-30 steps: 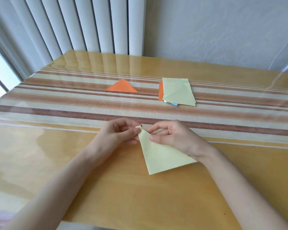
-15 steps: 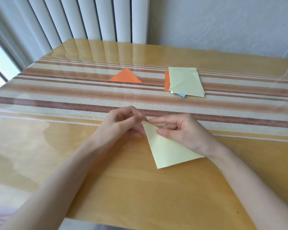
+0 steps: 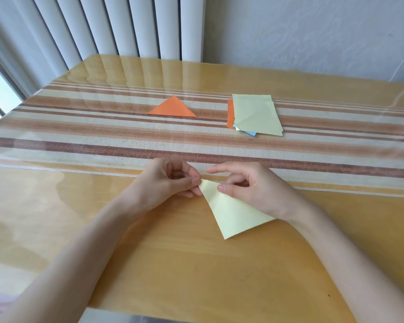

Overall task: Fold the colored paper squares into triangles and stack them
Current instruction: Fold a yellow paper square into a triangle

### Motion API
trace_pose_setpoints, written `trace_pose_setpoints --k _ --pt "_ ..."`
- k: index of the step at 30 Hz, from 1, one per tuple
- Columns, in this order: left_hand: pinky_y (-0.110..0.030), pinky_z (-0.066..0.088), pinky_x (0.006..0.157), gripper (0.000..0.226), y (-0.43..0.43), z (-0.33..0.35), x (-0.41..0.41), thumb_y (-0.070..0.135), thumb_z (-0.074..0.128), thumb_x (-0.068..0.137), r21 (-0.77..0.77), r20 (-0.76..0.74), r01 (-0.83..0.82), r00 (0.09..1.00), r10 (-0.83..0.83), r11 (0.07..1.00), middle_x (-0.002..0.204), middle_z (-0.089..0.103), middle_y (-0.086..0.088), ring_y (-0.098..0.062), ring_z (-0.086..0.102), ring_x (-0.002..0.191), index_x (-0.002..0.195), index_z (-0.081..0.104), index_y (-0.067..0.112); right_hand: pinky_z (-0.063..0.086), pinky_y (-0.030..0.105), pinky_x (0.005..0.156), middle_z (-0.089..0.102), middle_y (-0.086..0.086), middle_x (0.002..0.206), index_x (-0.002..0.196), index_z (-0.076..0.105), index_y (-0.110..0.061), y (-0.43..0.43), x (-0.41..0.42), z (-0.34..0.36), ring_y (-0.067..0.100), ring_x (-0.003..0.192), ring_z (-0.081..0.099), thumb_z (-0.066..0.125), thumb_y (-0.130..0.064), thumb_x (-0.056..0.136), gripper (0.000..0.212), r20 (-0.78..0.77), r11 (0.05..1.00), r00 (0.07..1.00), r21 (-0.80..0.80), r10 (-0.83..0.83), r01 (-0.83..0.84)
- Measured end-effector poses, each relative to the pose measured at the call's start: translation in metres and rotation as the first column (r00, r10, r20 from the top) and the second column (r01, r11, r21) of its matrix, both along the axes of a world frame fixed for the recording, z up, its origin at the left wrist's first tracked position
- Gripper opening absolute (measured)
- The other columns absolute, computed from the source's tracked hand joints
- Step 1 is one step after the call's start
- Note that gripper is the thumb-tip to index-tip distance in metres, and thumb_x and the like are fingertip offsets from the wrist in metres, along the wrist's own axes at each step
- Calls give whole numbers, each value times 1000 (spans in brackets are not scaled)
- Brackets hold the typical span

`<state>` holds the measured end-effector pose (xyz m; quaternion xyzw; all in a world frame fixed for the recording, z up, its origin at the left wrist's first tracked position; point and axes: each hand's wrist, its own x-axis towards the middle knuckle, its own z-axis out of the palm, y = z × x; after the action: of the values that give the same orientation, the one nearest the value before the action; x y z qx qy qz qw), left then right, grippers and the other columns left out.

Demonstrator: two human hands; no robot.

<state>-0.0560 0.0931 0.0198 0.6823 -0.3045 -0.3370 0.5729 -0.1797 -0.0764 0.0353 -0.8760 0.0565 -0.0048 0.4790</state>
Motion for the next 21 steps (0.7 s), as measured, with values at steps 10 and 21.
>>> trace_pose_setpoints --k 10,21 --pt "-20 50 66 12 -8 -1 -13 1 54 94 -87 270 45 963 -19 995 69 64 5 -9 65 70 84 57 7 45 24 76 66 -11 81 89 71 -17 18 8 1 5 83 58 67 -25 88 8 206 954 967 -227 -150 196" --pt "-19 53 64 10 -6 3 -10 5 58 93 -96 172 -129 975 144 987 75 72 4 -8 69 76 85 62 11 46 30 74 63 -14 77 82 66 -21 -3 -5 6 6 79 56 71 -22 84 5 274 889 938 -346 -211 300"
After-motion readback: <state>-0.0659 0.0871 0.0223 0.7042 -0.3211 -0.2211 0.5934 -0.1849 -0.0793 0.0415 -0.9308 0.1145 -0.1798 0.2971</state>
